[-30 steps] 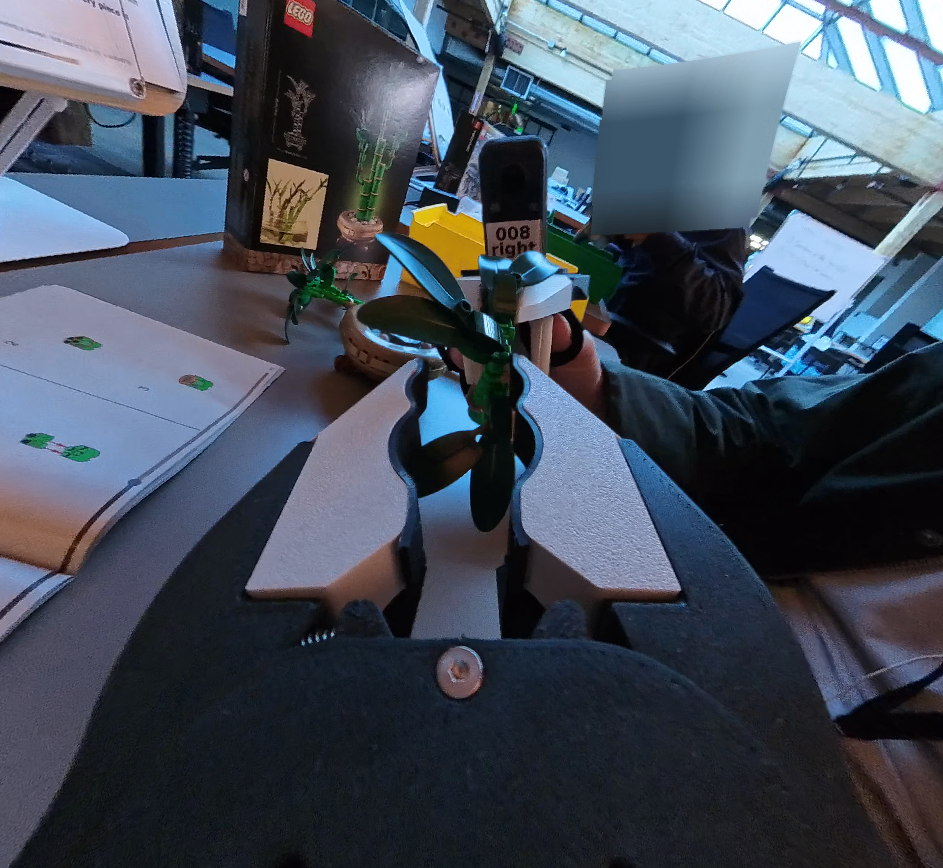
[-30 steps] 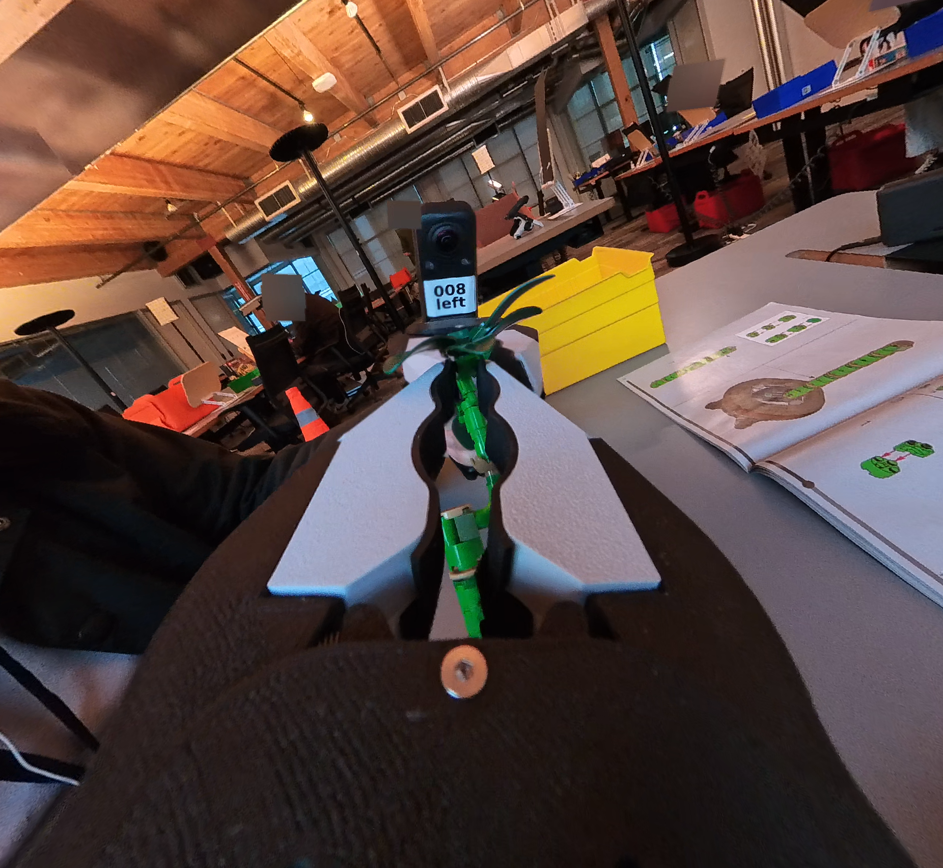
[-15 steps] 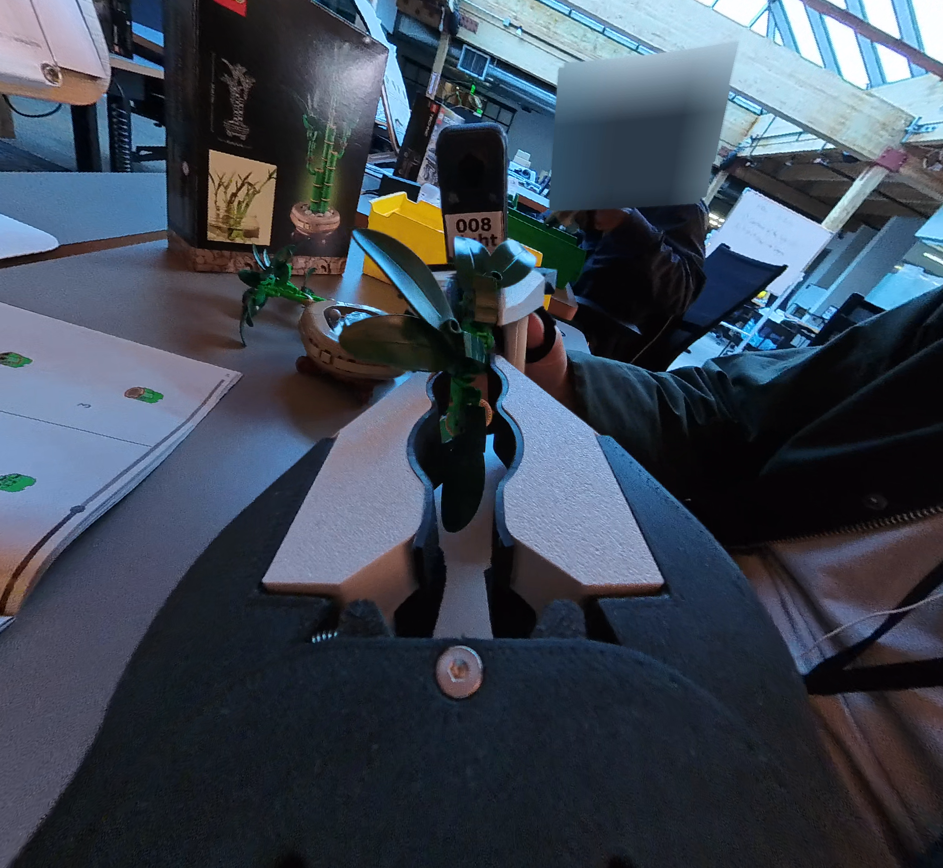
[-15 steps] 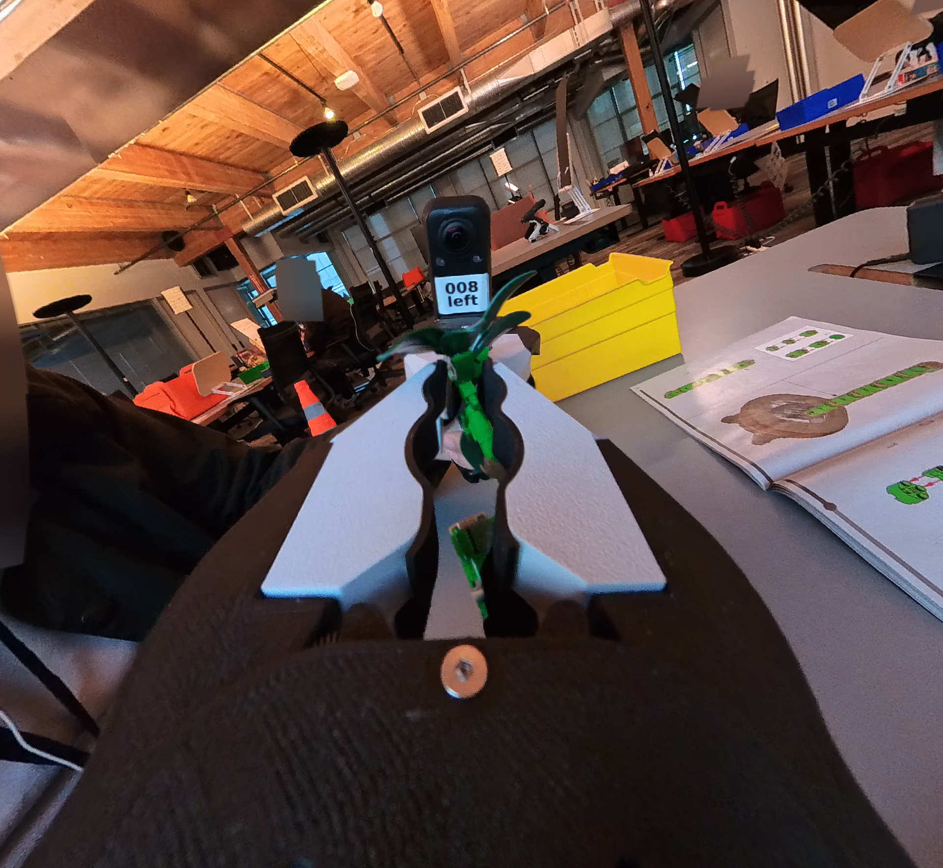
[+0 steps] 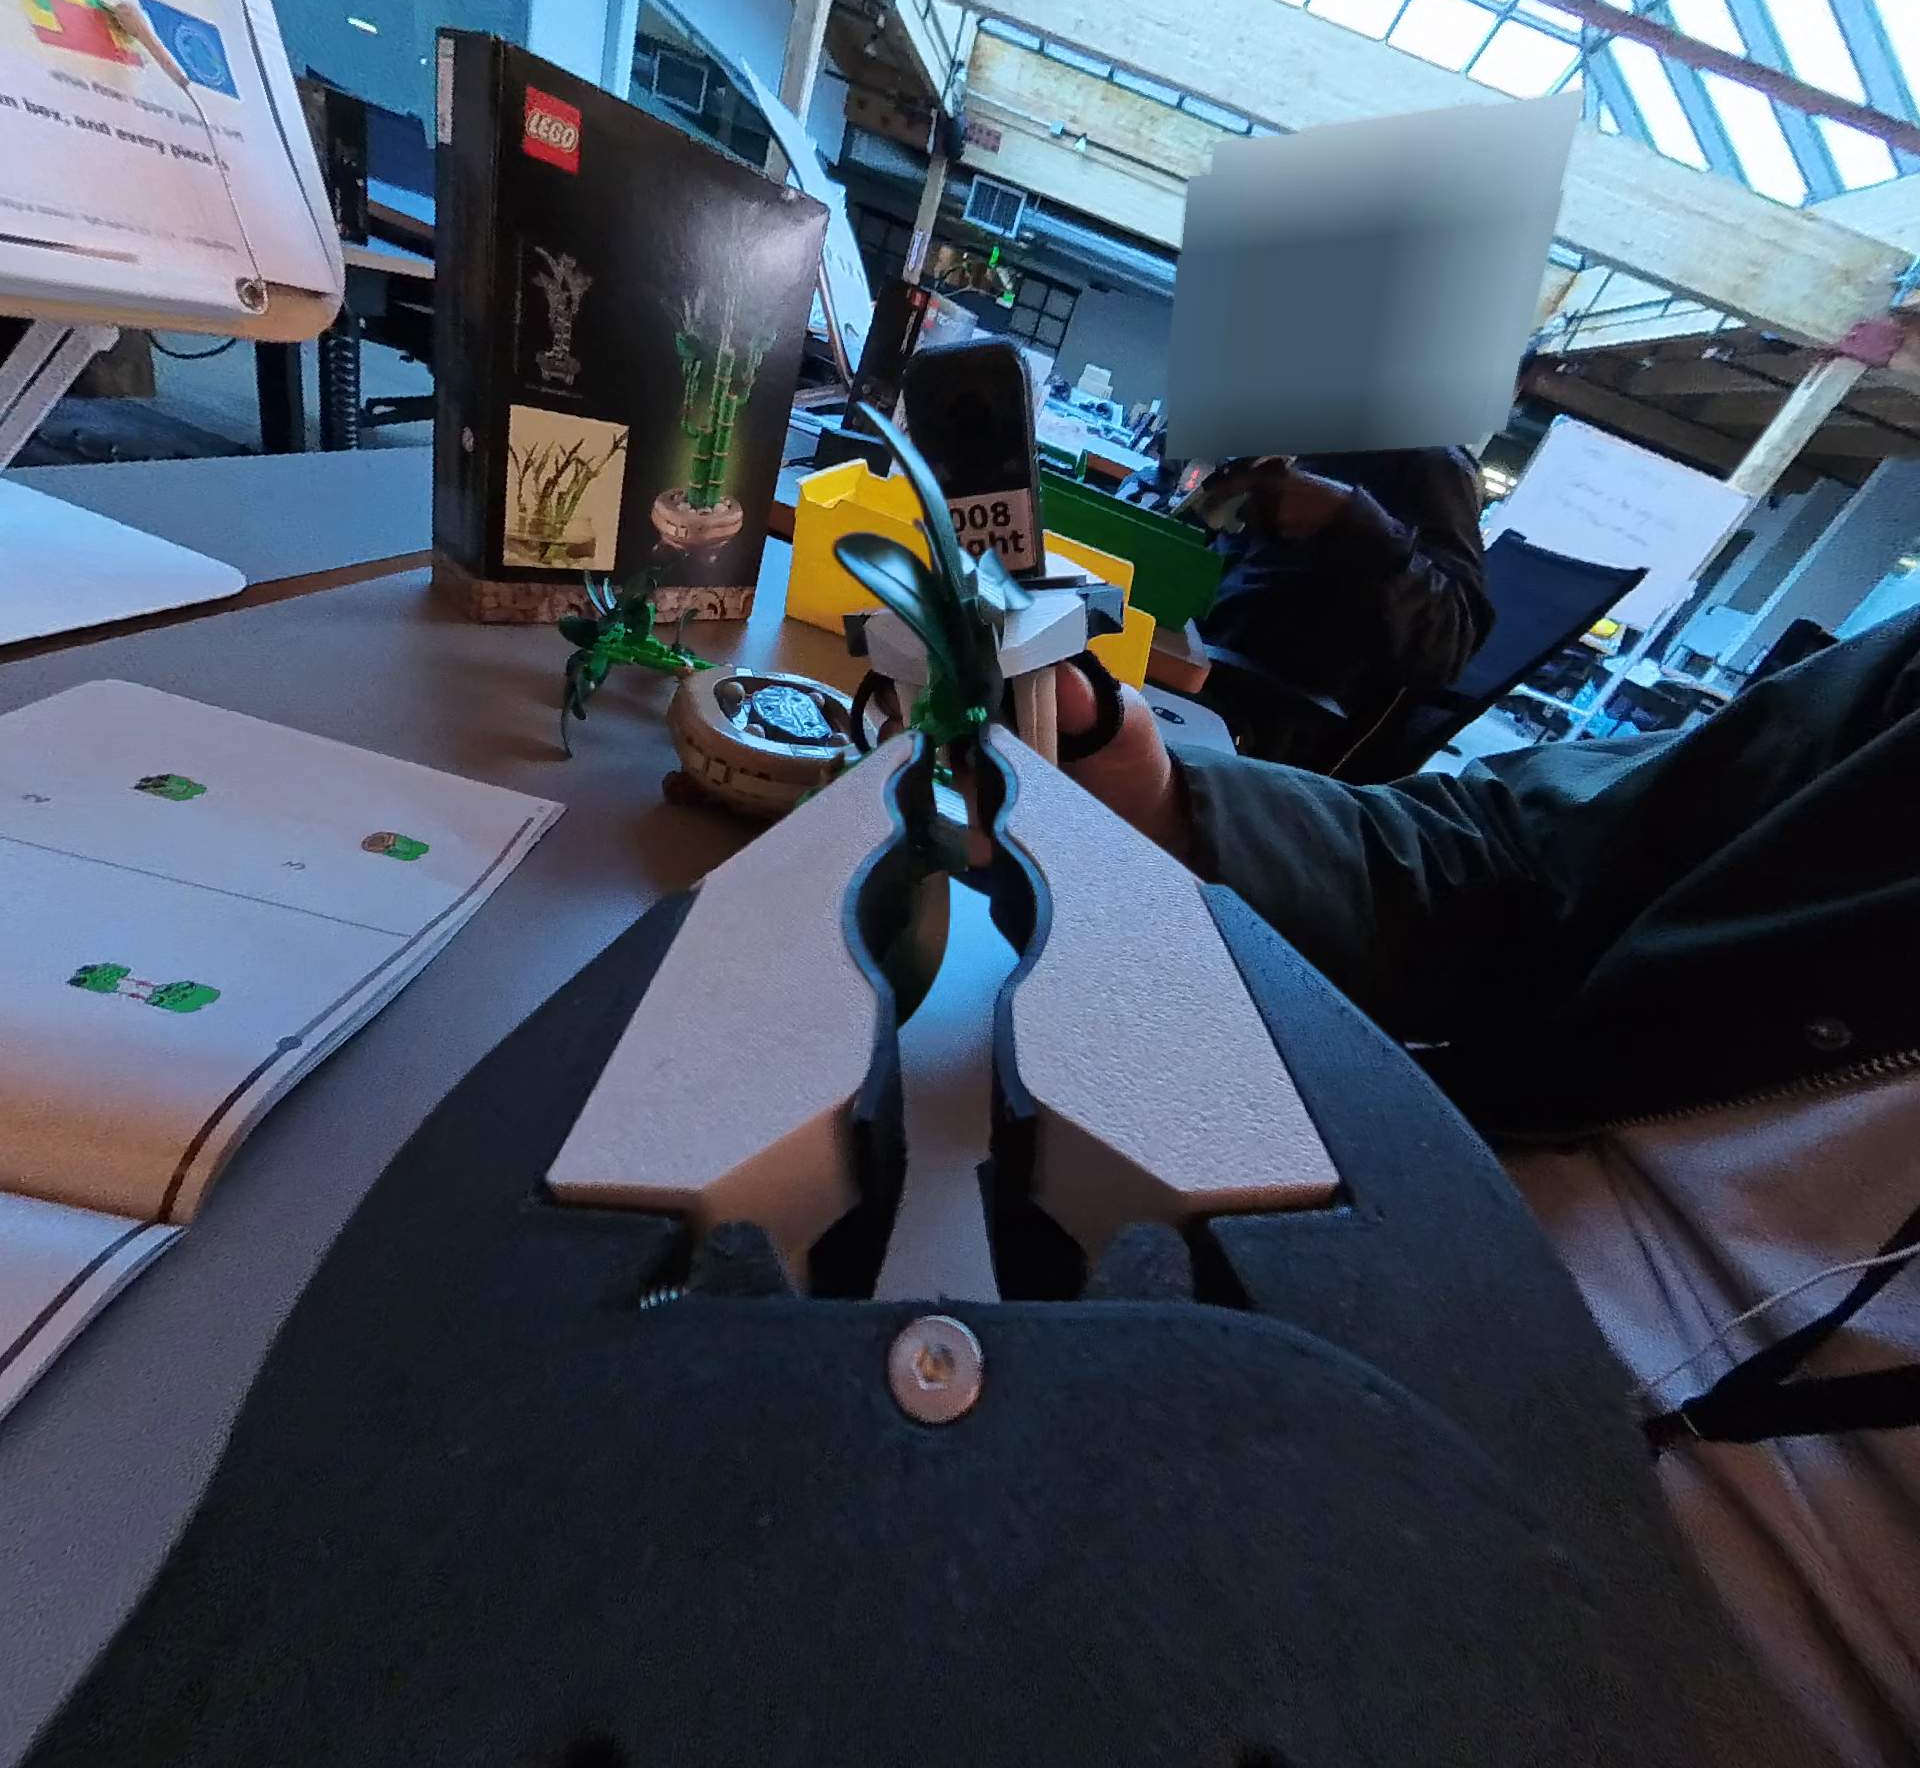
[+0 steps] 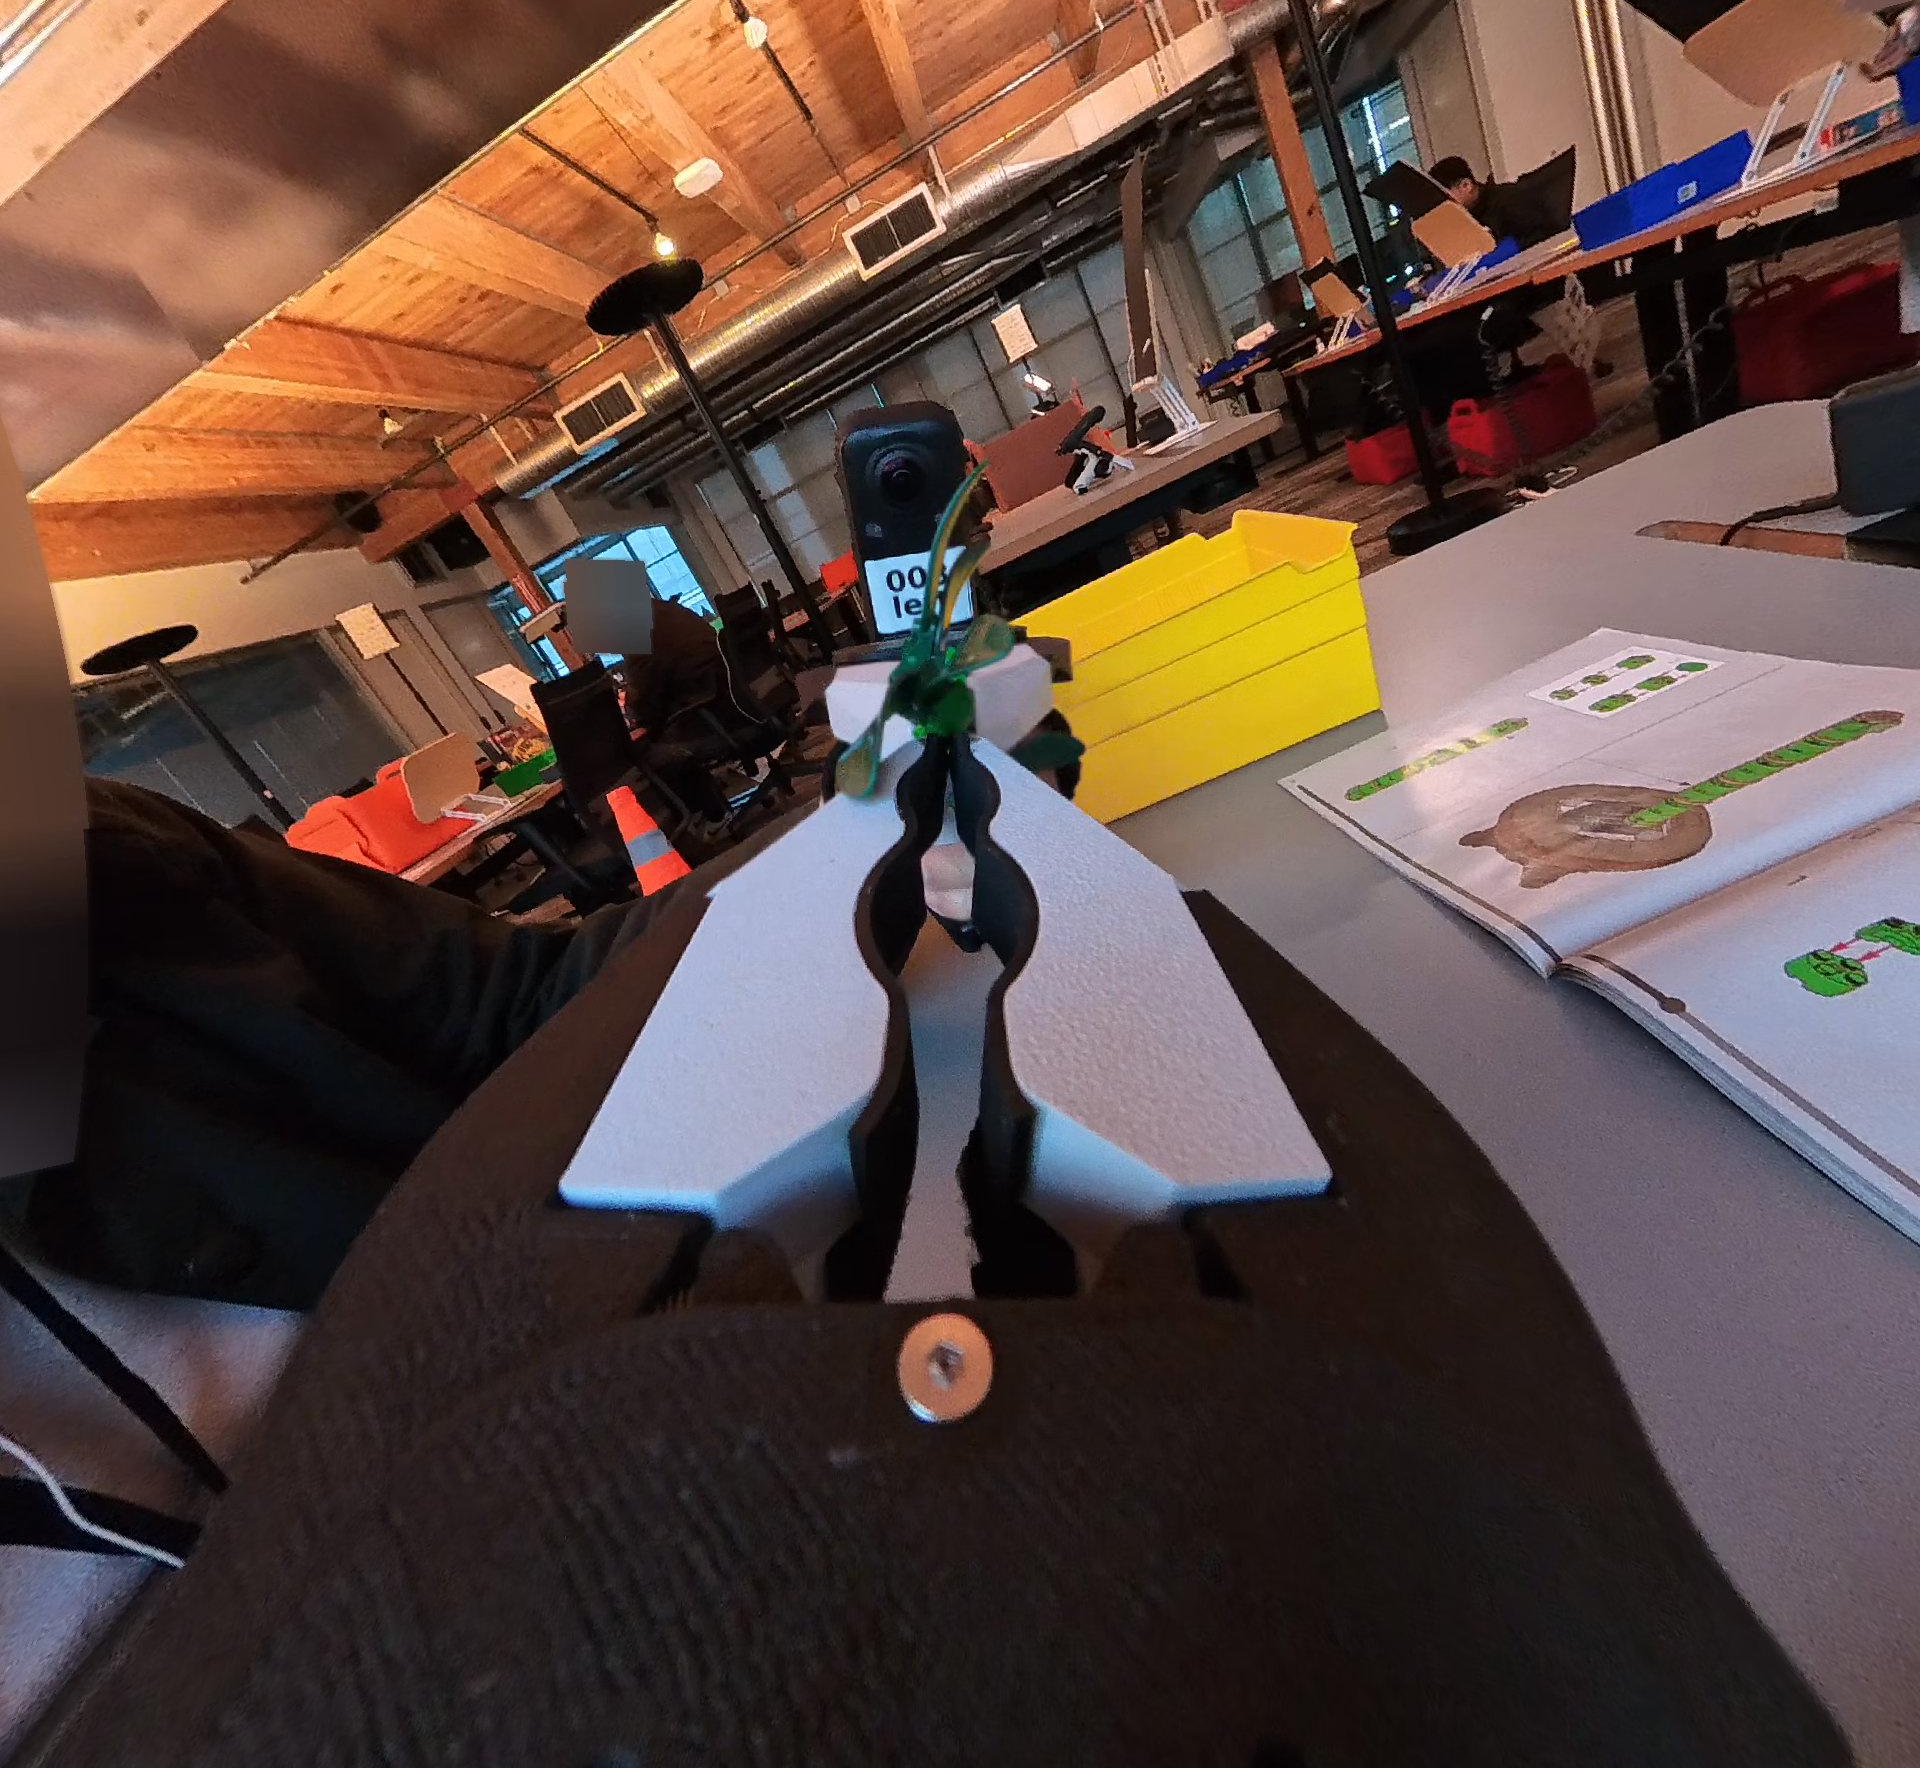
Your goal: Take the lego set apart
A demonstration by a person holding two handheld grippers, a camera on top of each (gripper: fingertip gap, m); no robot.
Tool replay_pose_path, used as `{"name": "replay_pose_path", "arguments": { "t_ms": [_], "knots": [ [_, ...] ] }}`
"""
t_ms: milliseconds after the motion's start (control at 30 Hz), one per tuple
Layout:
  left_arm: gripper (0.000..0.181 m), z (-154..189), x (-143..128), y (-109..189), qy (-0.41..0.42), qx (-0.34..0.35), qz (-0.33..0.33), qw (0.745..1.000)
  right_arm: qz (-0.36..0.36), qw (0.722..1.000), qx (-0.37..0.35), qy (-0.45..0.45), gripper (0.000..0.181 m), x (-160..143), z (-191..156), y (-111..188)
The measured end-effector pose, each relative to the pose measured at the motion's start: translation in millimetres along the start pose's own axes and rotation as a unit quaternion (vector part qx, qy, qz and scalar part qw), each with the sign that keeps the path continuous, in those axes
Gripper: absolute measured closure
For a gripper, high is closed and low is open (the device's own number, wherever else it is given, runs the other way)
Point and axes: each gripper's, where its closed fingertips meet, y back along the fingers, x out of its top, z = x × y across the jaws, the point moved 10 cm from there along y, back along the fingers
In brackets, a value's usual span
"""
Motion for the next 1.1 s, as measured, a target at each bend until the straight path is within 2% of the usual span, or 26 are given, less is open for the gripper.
{"name": "replay_pose_path", "arguments": {
  "t_ms": [133,300,433,600,700,1100],
  "knots": [
    [0.158,-2,1,-1,-0.008,0.023,0.004,1.000,0.005,1.000,0.002,-0.002,0.181,0,-1,1],
    [0.153,2,-5,-9,-0.017,0.011,-0.025,0.999,-0.022,1.000,-0.013,0.012,0.181,-6,0,-4],
    [0.163,-3,-8,-10,0.014,-0.004,-0.027,1.000,-0.026,0.999,-0.011,0.020,0.181,-8,-2,-7],
    [0.157,-7,-3,-3,0.038,0.002,-0.001,0.999,-0.023,0.999,-0.022,0.023,0.181,-7,0,-5],
    [0.169,-9,-1,3,0.048,0.002,0.017,0.999,-0.025,0.999,-0.019,0.023,0.181,-7,0,-5],
    [0.170,-12,-1,4,0.113,-0.042,0.036,0.992,-0.039,0.998,-0.024,0.053,0.181,-9,-2,-7]
  ]
}}
